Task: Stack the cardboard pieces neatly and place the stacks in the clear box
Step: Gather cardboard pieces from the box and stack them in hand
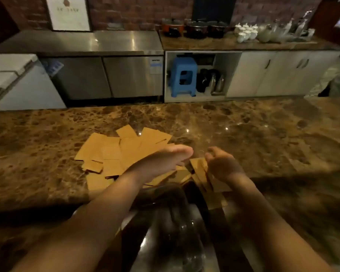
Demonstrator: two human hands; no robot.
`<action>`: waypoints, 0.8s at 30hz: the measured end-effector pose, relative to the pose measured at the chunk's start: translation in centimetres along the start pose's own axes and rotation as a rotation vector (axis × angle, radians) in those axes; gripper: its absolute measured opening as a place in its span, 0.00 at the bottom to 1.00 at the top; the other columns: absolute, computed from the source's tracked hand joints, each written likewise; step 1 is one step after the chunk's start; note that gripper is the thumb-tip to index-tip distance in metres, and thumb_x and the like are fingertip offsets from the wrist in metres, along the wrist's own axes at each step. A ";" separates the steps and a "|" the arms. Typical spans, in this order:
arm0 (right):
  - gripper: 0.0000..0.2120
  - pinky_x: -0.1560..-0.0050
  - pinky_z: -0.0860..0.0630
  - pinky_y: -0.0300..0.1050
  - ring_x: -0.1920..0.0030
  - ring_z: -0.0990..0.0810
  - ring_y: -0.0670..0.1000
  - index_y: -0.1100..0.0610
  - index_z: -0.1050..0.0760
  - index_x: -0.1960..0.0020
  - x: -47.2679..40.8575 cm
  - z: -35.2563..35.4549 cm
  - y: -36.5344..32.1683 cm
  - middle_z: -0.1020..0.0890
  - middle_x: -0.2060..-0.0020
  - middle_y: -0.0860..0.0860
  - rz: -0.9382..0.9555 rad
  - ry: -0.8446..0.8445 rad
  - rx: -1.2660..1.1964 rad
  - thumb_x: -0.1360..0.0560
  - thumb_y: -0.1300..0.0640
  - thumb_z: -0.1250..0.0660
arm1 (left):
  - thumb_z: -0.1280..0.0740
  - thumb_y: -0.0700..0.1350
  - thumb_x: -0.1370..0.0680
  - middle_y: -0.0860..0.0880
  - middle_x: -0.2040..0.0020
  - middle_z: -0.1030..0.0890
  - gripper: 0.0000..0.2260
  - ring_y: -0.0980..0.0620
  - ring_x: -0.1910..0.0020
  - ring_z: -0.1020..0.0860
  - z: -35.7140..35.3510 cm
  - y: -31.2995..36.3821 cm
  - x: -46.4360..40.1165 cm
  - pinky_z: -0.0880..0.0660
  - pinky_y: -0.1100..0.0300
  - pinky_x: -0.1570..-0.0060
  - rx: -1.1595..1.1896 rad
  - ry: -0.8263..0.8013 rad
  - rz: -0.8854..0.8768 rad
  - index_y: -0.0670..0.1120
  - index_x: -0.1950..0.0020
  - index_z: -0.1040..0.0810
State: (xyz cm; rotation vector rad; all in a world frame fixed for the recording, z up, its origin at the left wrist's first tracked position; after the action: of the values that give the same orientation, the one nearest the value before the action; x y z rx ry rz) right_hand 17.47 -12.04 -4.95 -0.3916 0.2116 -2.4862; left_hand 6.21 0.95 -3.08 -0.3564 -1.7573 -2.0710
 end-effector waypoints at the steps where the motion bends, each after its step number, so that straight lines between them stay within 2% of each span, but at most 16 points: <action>1: 0.17 0.37 0.27 0.50 0.33 0.25 0.58 0.57 0.28 0.31 -0.2 -0.1 1.6 0.27 0.30 0.57 -0.073 -0.007 0.001 0.17 0.56 0.45 | 0.36 0.62 0.23 0.56 0.42 0.20 0.12 0.54 0.42 0.20 -1.1 0.0 -1.0 0.23 0.55 0.42 0.089 -0.025 0.029 0.61 0.42 0.23; 2: 0.17 0.37 0.27 0.50 0.33 0.25 0.58 0.57 0.28 0.31 0.0 0.0 2.7 0.27 0.30 0.57 -0.116 -0.024 -0.022 0.18 0.58 0.45 | 0.34 0.59 0.22 0.53 0.42 0.19 0.09 0.51 0.42 0.19 -2.2 -0.2 -1.9 0.23 0.53 0.41 0.156 -0.029 0.078 0.59 0.43 0.23; 3: 0.17 0.37 0.26 0.51 0.33 0.25 0.57 0.57 0.27 0.31 -0.1 -0.3 4.0 0.26 0.31 0.56 -0.163 -0.032 -0.053 0.18 0.59 0.43 | 0.33 0.57 0.22 0.50 0.43 0.19 0.11 0.49 0.43 0.19 -3.1 -0.3 -2.8 0.21 0.52 0.43 0.208 0.013 0.130 0.57 0.42 0.23; 5: 0.16 0.39 0.24 0.51 0.36 0.24 0.57 0.55 0.27 0.33 0.5 -0.2 5.7 0.24 0.35 0.55 -0.283 -0.053 -0.190 0.20 0.57 0.40 | 0.30 0.56 0.24 0.45 0.44 0.21 0.20 0.46 0.46 0.20 -4.5 -0.9 -4.0 0.20 0.53 0.51 0.312 0.093 0.273 0.50 0.35 0.25; 6: 0.15 0.41 0.24 0.50 0.37 0.23 0.57 0.55 0.27 0.33 0.7 -0.4 5.9 0.23 0.36 0.56 -0.292 -0.070 -0.231 0.20 0.57 0.39 | 0.30 0.57 0.25 0.43 0.43 0.23 0.24 0.45 0.46 0.21 -5.2 -1.2 -4.3 0.21 0.52 0.52 0.343 0.113 0.347 0.48 0.33 0.27; 8: 0.15 0.51 0.24 0.47 0.43 0.20 0.56 0.57 0.27 0.34 0.8 -1.0 6.5 0.22 0.39 0.57 -0.337 -0.095 -0.307 0.19 0.55 0.38 | 0.30 0.58 0.25 0.42 0.39 0.27 0.28 0.42 0.42 0.25 -6.4 -1.7 -4.8 0.22 0.49 0.47 0.384 0.118 0.455 0.46 0.31 0.30; 10: 0.18 0.60 0.26 0.45 0.54 0.20 0.54 0.60 0.24 0.37 0.7 -1.5 7.1 0.18 0.45 0.58 -0.408 -0.116 -0.367 0.20 0.48 0.36 | 0.30 0.59 0.26 0.39 0.33 0.30 0.31 0.38 0.36 0.28 -7.1 -1.9 -4.6 0.26 0.44 0.43 0.446 0.134 0.522 0.46 0.28 0.32; 12: 0.23 0.62 0.27 0.46 0.59 0.21 0.52 0.60 0.22 0.41 0.4 -2.4 7.4 0.18 0.52 0.56 -0.448 -0.128 -0.401 0.22 0.40 0.37 | 0.32 0.59 0.25 0.38 0.27 0.33 0.33 0.34 0.32 0.32 -7.6 -2.1 -4.4 0.31 0.38 0.38 0.497 0.128 0.561 0.48 0.24 0.36; 13: 0.25 0.59 0.27 0.47 0.59 0.22 0.52 0.59 0.23 0.40 0.2 -2.8 7.3 0.20 0.54 0.54 -0.448 -0.137 -0.390 0.22 0.38 0.37 | 0.32 0.60 0.25 0.37 0.26 0.34 0.34 0.34 0.30 0.33 -7.9 -2.2 -4.2 0.34 0.35 0.36 0.523 0.129 0.581 0.48 0.23 0.37; 15: 0.27 0.54 0.27 0.49 0.54 0.23 0.54 0.58 0.26 0.38 -0.1 -3.0 6.8 0.21 0.51 0.55 -0.422 -0.119 -0.342 0.24 0.36 0.36 | 0.32 0.59 0.25 0.37 0.25 0.36 0.36 0.33 0.29 0.35 -8.2 -2.3 -4.0 0.38 0.30 0.35 0.562 0.142 0.616 0.46 0.22 0.40; 17: 0.29 0.54 0.29 0.48 0.49 0.21 0.56 0.57 0.28 0.35 -0.1 -3.0 6.2 0.20 0.45 0.56 -0.390 -0.097 -0.270 0.25 0.37 0.34 | 0.32 0.59 0.24 0.39 0.24 0.37 0.35 0.34 0.29 0.36 -8.5 -2.3 -3.9 0.40 0.26 0.35 0.583 0.164 0.635 0.47 0.22 0.40; 18: 0.28 0.55 0.29 0.48 0.48 0.21 0.56 0.57 0.28 0.35 -0.1 -3.1 5.8 0.20 0.45 0.55 -0.375 -0.106 -0.231 0.26 0.38 0.32 | 0.32 0.59 0.24 0.40 0.23 0.38 0.35 0.34 0.29 0.36 -8.6 -2.3 -3.8 0.41 0.25 0.34 0.594 0.173 0.634 0.48 0.22 0.39; 20: 0.22 0.61 0.29 0.45 0.55 0.22 0.53 0.55 0.28 0.40 0.0 -3.6 5.2 0.23 0.56 0.51 -0.338 -0.155 -0.191 0.26 0.41 0.30 | 0.32 0.58 0.24 0.41 0.24 0.38 0.33 0.34 0.29 0.36 -8.7 -2.5 -3.8 0.43 0.26 0.32 0.625 0.203 0.644 0.49 0.23 0.38; 21: 0.18 0.65 0.31 0.44 0.61 0.25 0.50 0.54 0.28 0.46 0.0 -3.9 5.1 0.25 0.61 0.48 -0.316 -0.177 -0.188 0.26 0.43 0.29 | 0.32 0.58 0.24 0.40 0.24 0.37 0.33 0.34 0.29 0.36 -8.8 -2.6 -3.8 0.44 0.27 0.31 0.636 0.216 0.648 0.49 0.23 0.37; 23: 0.14 0.69 0.30 0.42 0.66 0.26 0.48 0.53 0.32 0.58 -0.1 -4.3 4.9 0.27 0.65 0.48 -0.294 -0.223 -0.208 0.27 0.47 0.28 | 0.32 0.57 0.24 0.40 0.27 0.34 0.30 0.34 0.30 0.35 -8.9 -2.8 -3.9 0.45 0.30 0.29 0.656 0.229 0.648 0.48 0.25 0.35; 24: 0.14 0.68 0.29 0.43 0.66 0.26 0.49 0.52 0.33 0.61 -0.1 -4.3 4.7 0.26 0.65 0.49 -0.285 -0.249 -0.216 0.27 0.50 0.28 | 0.32 0.57 0.24 0.40 0.31 0.30 0.28 0.34 0.33 0.32 -8.9 -2.8 -4.0 0.46 0.32 0.28 0.668 0.232 0.649 0.48 0.27 0.33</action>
State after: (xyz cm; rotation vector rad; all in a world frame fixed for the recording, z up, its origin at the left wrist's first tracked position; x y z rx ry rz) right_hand 18.66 -15.48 -10.11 -0.8692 0.3440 -2.6669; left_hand 9.00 -6.88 -8.86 -0.3898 -1.7590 -0.9756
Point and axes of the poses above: each hand's wrist, its own x-axis away from the middle knuckle, its own z-axis out of the back of the hand, y = z × x, the point moved 7 cm from there along -x, towards the middle knuckle
